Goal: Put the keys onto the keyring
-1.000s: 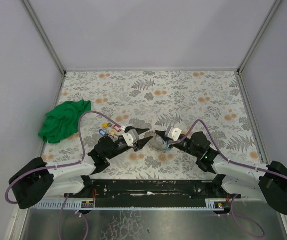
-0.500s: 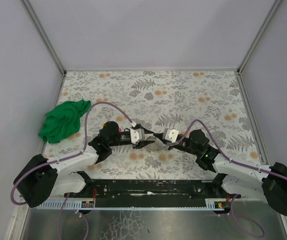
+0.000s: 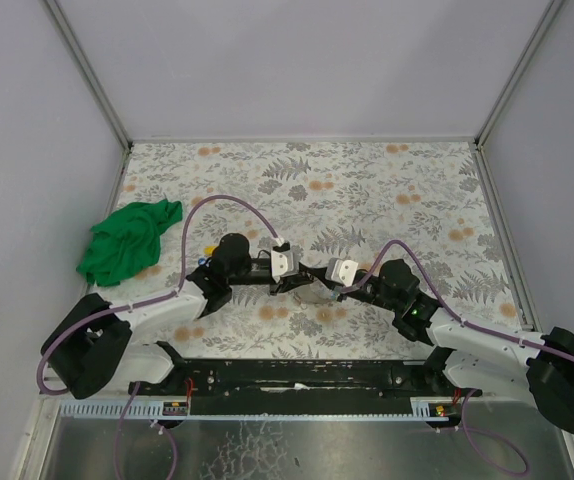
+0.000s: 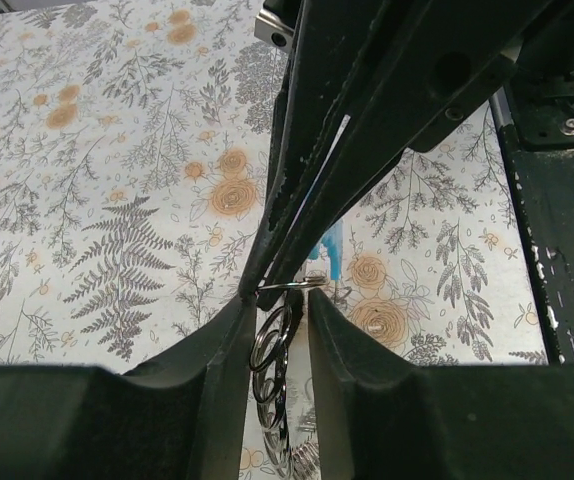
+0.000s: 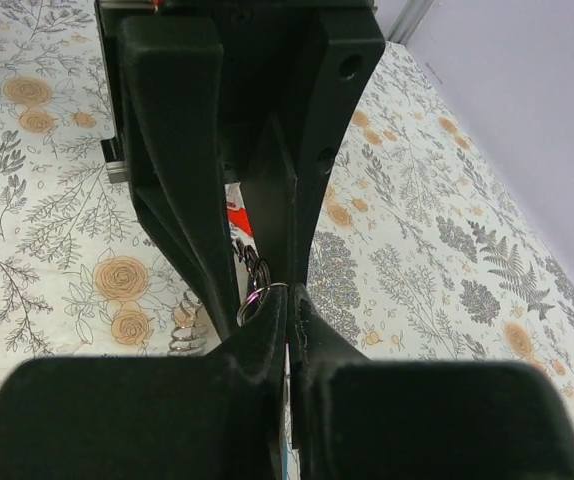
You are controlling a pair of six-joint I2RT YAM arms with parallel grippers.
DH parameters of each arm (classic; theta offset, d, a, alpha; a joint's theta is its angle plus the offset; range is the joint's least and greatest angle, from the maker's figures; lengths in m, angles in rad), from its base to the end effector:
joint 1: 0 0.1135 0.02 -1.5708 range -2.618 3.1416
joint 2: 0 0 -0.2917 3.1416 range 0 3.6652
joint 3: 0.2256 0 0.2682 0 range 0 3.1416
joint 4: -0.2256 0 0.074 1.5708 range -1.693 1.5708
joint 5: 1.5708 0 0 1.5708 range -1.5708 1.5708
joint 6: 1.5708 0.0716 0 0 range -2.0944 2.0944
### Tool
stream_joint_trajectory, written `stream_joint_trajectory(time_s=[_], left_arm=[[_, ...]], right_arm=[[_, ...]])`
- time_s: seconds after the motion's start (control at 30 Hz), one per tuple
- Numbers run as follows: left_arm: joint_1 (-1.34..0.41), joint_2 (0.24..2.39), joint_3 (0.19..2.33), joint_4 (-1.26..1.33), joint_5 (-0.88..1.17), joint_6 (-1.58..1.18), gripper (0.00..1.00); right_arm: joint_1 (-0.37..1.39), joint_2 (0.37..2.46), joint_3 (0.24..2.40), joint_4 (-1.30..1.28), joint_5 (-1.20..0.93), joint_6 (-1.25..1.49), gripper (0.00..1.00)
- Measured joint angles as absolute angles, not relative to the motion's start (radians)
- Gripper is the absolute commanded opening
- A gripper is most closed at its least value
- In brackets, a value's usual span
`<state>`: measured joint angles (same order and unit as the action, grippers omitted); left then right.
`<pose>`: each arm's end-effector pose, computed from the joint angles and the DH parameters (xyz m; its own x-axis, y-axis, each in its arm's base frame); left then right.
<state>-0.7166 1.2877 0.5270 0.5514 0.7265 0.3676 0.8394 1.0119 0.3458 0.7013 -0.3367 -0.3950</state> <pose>0.1904 -0.2289 0.2303 0.2063 0.1765 -0.9624 0.9717 0.0787 0.2227 0.1490 0.2014 0.2514 0.3769 -0.1238 -0.9180 -0.8429 0.3651 -0.3953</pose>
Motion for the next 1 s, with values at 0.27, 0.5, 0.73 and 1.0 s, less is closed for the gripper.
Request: stream_joint_trajectory(time_s=[0.27,0.5,0.73,1.0], left_arm=[[-0.71,1.302,0.515,0.607,0.756,0.31,0.06],[-0.7,1.306,0.473,0.715,0.782,0.255,0.0],[-0.699,1.313,0.452,0.792,0.795,0.233,0.0],[-0.699,1.27,0.429,0.787,0.802,0.265,0.0]], right_arm=[[0.839,1.011,0.346,0.715,-0.344,-0.386,0.01],[0.839,1.011,0.346,0.724,-0.361,-0.375,0.05],[0.839,0.975,0.346,0.696,-0.361,-0.377,0.2],[0.839,0.888,0.348,0.6,-0.358,-0.401,0.28]])
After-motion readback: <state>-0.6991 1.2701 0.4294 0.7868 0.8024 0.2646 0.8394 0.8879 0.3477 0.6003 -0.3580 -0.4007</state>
